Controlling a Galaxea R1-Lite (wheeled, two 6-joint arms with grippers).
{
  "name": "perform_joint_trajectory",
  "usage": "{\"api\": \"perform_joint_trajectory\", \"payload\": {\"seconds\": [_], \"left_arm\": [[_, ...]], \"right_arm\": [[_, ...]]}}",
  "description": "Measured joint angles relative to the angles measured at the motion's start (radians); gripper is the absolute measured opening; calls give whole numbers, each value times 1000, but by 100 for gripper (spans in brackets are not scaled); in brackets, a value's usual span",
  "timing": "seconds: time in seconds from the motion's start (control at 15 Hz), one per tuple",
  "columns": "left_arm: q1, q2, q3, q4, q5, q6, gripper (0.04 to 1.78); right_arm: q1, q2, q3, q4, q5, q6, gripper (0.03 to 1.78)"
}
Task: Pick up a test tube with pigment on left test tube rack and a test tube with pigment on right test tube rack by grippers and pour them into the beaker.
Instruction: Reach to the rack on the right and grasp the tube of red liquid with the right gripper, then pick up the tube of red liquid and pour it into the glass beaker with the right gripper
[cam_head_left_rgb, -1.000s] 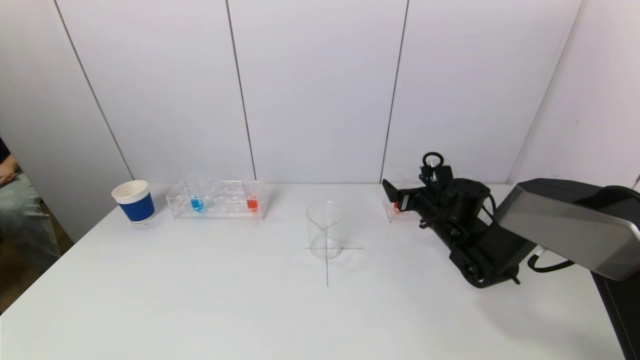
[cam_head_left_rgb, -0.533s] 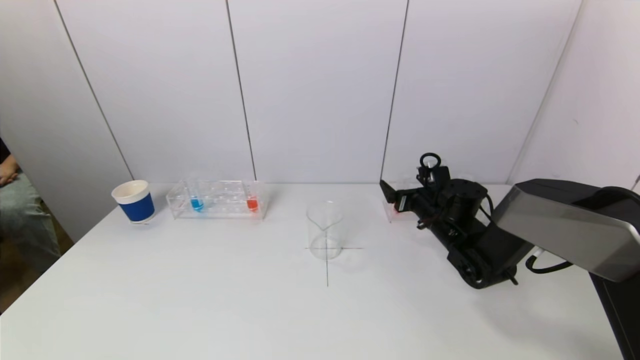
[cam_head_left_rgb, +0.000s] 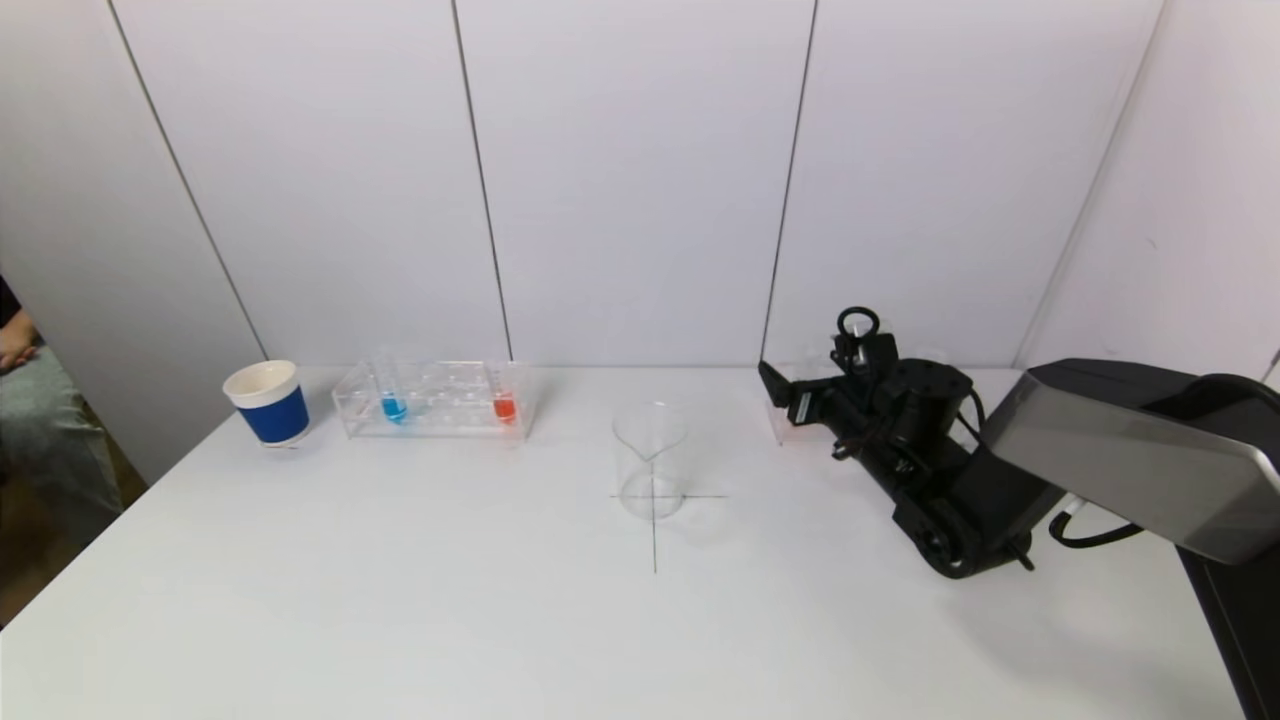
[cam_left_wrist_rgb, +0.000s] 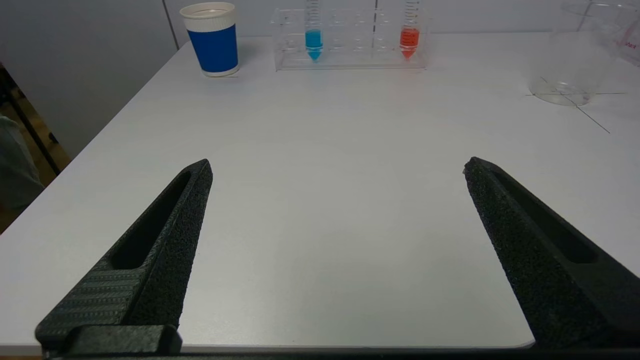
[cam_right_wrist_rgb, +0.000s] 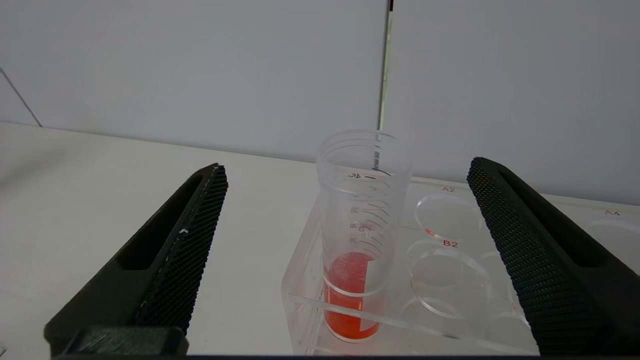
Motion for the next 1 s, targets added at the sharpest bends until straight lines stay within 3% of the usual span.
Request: {"api": "perform_joint_trajectory", "payload": {"seconds": [0.27, 0.6, 1.0], "left_arm": [[0, 0, 0, 0, 0, 0, 176], [0, 0, 0, 0, 0, 0, 176], [0, 0, 0, 0, 0, 0, 176]], "right_arm": [[1, 0, 0, -1, 0, 0, 135], [3, 0, -6, 4, -1, 0, 51], [6, 0, -6, 4, -2, 0, 46]]}}
